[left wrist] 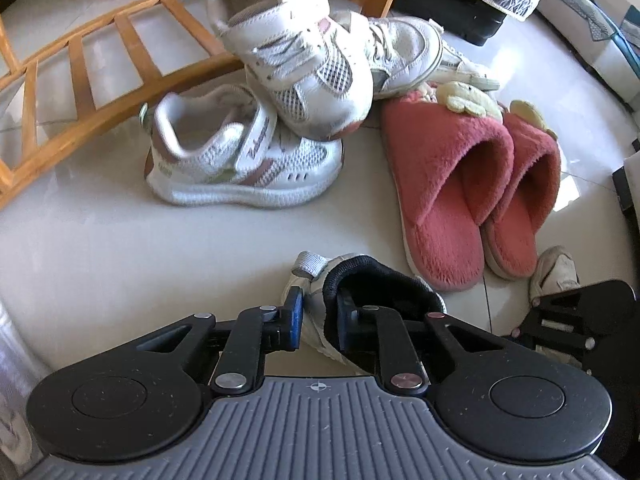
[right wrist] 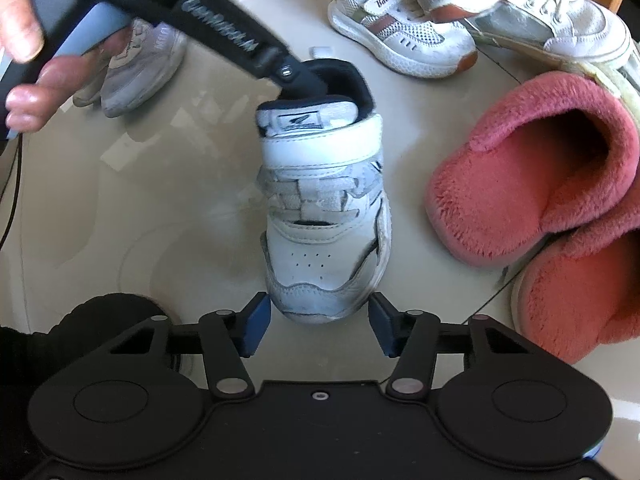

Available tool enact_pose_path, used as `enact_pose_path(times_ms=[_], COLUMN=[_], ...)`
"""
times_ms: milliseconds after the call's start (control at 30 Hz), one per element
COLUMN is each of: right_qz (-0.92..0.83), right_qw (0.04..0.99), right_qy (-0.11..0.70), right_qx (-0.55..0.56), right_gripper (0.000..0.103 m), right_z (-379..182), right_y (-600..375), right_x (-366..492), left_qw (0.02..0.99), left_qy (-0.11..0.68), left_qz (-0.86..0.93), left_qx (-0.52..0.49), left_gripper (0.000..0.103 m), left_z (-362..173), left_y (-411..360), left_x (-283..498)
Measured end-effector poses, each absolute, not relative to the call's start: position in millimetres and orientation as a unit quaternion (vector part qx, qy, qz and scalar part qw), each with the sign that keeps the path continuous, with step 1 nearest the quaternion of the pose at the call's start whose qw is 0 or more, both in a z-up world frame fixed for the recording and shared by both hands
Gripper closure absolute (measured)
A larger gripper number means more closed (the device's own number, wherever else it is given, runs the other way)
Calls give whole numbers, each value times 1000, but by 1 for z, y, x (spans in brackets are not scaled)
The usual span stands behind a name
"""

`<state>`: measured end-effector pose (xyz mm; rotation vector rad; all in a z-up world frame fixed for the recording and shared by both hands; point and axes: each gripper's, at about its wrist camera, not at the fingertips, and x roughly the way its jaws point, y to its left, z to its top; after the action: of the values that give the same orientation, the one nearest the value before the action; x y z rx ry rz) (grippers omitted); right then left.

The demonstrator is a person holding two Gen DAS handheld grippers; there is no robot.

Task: Organize scattered shoes
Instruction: 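Lower the white sneaker upright beside the pink slippers with the left gripper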

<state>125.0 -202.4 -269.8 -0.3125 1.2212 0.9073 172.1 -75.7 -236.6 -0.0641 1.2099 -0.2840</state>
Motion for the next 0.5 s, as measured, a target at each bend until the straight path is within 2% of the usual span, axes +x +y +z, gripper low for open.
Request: enact_pose_path(times_ms=[500], right_qz=[392], right_qw=[738], right_qy=[528], right_qx=[-151], right_gripper=[46], right_z=[-271], right_y=[-198], right_x=[142], left_qw=[826], left_qy=[546], left_qz=[-133], left_qx=[-35], left_gripper=[86], left_z=[-241], left_y=[-80], left_x=[199])
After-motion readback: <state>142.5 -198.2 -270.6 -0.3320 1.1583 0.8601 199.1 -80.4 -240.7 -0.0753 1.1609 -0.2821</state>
